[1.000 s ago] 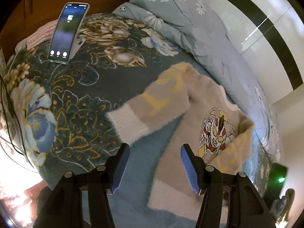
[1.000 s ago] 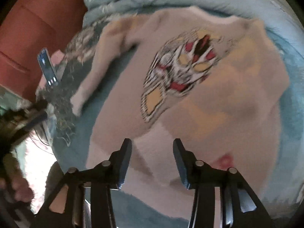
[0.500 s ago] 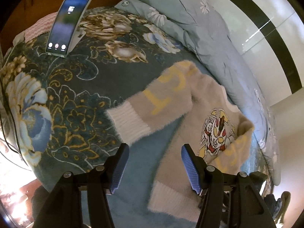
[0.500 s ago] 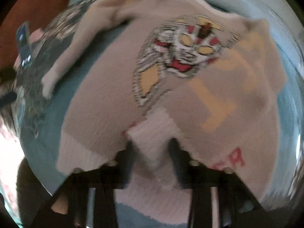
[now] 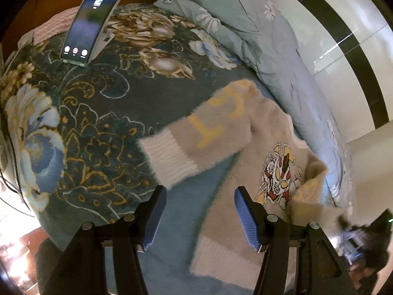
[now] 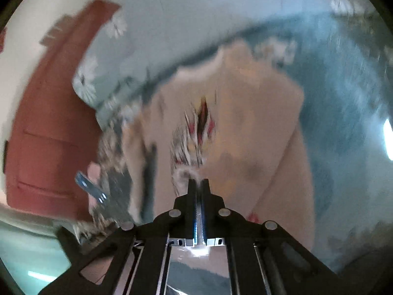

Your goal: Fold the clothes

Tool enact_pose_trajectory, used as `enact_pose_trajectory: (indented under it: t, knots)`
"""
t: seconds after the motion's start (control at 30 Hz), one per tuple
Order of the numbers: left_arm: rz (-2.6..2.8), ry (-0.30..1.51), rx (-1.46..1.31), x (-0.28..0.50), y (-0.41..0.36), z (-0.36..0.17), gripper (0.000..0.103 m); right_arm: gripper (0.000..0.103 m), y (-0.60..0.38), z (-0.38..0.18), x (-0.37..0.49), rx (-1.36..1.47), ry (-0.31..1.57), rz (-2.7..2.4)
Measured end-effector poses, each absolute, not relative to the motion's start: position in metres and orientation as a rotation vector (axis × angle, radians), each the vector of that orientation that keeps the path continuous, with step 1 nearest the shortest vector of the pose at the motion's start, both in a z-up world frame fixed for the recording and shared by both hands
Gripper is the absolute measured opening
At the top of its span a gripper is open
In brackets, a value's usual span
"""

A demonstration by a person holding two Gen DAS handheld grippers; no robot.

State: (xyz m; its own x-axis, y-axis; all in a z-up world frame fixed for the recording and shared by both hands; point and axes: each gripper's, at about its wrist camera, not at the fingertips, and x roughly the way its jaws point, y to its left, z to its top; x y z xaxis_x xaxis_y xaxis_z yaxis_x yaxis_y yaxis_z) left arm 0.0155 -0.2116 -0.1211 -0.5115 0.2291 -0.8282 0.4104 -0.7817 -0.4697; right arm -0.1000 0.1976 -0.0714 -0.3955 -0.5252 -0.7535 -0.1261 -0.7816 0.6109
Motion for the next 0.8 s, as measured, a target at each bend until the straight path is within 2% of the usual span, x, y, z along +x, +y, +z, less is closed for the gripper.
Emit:
enact_pose_trajectory:
  t: [0.1,0.33,0.5,0.67,0.8]
  knots:
    - [-2.445,0.991,1.495,0.014,-0.211,-0.122,0.062,0.002,0.204,-0.037,-0.115,1.469,-0.885,-2.293]
    - [-2.436,1.021,1.485,0.015,-0.216,-0.125,0.062,0.003,0.191,0.007,-0.150,1.245,-1.113,-2.150]
    - [-2.432,1.045,1.457,0.015,-0.225,-0.124,0.062,0.002,0.144,0.036,-0.194,1.207,-1.045,-2.189]
    - [-2.411,1.084,1.434,0.014,-0.241,-0.129,0.062,0.002,0.089,-0.002,-0.237,1.347,-0.971,-2.228]
    - [-2.369,1.122,1.434,0.012,-0.256,-0.139,0.062,0.003,0.055,-0.067,-0.265,1.503,-0.989,-2.161]
